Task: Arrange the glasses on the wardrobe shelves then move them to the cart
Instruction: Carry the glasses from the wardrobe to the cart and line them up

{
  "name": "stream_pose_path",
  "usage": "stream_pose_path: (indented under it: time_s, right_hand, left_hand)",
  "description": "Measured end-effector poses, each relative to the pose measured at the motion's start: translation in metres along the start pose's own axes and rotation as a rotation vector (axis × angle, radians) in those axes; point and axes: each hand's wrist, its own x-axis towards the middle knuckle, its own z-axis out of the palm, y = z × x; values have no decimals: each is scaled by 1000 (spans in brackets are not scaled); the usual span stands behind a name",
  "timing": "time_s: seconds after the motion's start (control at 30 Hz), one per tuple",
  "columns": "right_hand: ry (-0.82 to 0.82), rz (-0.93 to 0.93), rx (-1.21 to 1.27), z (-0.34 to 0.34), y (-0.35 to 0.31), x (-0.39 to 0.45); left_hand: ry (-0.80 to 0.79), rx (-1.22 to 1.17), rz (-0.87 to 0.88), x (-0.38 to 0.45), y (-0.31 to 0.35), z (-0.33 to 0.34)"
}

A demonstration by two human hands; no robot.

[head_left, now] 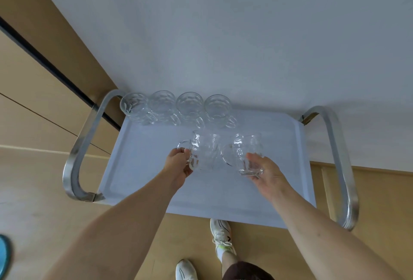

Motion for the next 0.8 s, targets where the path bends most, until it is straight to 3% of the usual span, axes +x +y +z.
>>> stream_pose_path:
  time_s: [0.3,0.8]
  right_hand:
    - [211,-225,-298,7,8,12]
    - [145,-350,-478,-10,25,28]
  left_hand:
    - [-16,-13,-34,13,-10,2]
    - [-49,5,-23,16,-13,-3]
